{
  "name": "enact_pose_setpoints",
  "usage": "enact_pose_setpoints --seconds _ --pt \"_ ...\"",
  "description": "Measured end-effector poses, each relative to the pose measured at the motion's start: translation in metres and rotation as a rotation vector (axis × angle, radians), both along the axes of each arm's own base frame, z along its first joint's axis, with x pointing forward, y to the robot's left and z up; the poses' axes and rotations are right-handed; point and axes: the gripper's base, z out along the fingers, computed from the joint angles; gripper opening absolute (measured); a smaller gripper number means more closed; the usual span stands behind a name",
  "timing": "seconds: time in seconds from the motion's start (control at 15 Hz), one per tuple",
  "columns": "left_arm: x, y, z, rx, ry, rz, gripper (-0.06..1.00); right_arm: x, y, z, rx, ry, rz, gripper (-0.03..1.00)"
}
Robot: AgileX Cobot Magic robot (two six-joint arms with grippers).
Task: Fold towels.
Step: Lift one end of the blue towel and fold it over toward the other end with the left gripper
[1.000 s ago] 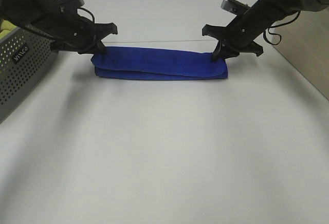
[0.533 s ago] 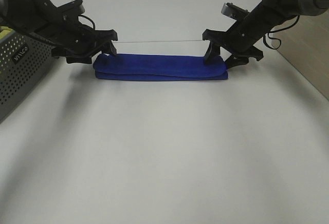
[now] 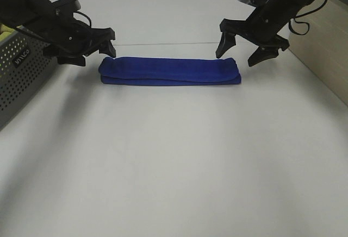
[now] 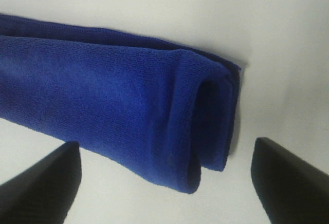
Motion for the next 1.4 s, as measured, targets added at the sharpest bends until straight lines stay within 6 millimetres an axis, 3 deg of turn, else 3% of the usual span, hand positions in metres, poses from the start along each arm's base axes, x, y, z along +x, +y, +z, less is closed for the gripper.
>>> enact_pose_setpoints --seconds 0.53,0.73,0.93,1.0,1.13,1.2,1.4 --pt "0.023 -0.01 -0.025 -0.056 0.105 -0.067 0.77 0.0 0.0 0.0 -0.005 -0.004 -0.001 0.84" --pt "0.029 -0.016 -0.032 -0.085 0.163 -0.107 0.71 0.001 -0.001 0.0 -0.006 -0.012 -0.004 0.84" --pt "0.032 -0.018 -0.035 -0.105 0.171 -0.111 0.56 0.003 -0.001 0.001 -0.006 -0.028 -0.012 0.84" --pt "0.032 -0.018 -0.035 -0.11 0.177 -0.106 0.46 0.003 -0.001 0.001 -0.007 -0.032 -0.014 0.84" --pt "0.032 -0.018 -0.036 -0.126 0.195 -0.079 0.14 0.003 -0.001 0.001 -0.007 -0.032 -0.014 0.84" --pt "0.032 -0.018 -0.034 -0.121 0.199 -0.083 0.06 0.003 -0.001 0.001 -0.007 -0.032 -0.014 0.84" --pt "0.031 -0.016 -0.025 -0.06 0.224 -0.132 0.06 0.003 -0.001 0.001 -0.007 -0.032 -0.014 0.84"
